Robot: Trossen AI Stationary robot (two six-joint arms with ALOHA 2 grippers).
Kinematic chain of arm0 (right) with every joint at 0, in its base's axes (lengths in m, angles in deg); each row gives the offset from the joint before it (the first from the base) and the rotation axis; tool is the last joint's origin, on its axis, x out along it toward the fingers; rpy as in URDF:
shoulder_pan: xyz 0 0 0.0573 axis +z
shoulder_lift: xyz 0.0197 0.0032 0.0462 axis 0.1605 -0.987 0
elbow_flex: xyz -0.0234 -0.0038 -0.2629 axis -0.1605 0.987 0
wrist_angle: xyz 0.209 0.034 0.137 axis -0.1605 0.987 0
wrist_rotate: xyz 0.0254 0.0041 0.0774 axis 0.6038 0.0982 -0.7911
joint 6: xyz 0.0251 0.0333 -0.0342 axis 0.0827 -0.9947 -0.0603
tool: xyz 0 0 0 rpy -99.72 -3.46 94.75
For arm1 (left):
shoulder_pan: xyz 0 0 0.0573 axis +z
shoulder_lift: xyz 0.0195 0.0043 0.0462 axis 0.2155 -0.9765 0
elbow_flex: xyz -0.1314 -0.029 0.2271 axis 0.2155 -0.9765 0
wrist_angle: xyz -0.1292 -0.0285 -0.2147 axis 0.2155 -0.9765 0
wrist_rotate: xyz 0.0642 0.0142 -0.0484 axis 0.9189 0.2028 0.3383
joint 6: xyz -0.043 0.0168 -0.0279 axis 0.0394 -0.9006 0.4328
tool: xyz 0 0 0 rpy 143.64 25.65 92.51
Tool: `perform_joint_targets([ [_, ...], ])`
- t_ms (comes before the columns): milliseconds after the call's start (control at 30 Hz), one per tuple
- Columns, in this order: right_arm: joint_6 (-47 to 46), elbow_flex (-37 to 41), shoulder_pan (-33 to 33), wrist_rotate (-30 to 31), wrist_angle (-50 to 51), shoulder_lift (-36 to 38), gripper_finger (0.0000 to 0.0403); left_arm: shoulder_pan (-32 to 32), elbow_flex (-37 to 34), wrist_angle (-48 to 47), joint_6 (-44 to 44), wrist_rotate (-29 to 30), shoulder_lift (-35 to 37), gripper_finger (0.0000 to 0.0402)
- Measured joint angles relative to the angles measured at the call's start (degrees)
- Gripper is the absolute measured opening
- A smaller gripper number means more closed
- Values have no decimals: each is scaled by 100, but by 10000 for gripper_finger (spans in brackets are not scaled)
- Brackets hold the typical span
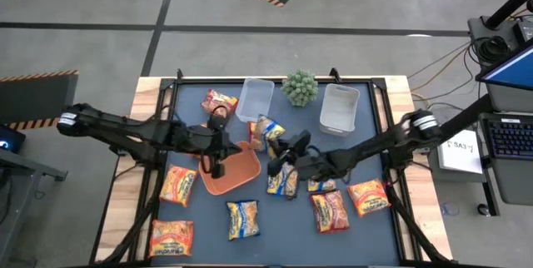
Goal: Sort Maruchan noodles
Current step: Put the blue noodle pack into the orange bin
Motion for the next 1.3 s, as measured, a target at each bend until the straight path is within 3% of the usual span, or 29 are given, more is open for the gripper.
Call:
perform_joint_targets([
  [267, 145, -1181, 49, 365, 10, -1318, 44, -294, -367, -213, 748, 6, 785, 0],
  [500, 1007, -1909, 188, 908, 15, -1938, 44, -556, -963, 232, 1484, 12, 1013, 0],
  [733, 1430, -2064, 223, 1079, 47, -2085, 44, -710, -1496, 866, 1730, 58, 854, 0],
  [867, 1430, -2036, 223, 1078, 44, -2101, 44, -716, -1715, 886, 1901, 415, 651, 0],
  [1300, 1223, -2086, 210, 857, 63, -2378, 67, -716, -1773, 1046, 2146, 1051, -291, 0],
])
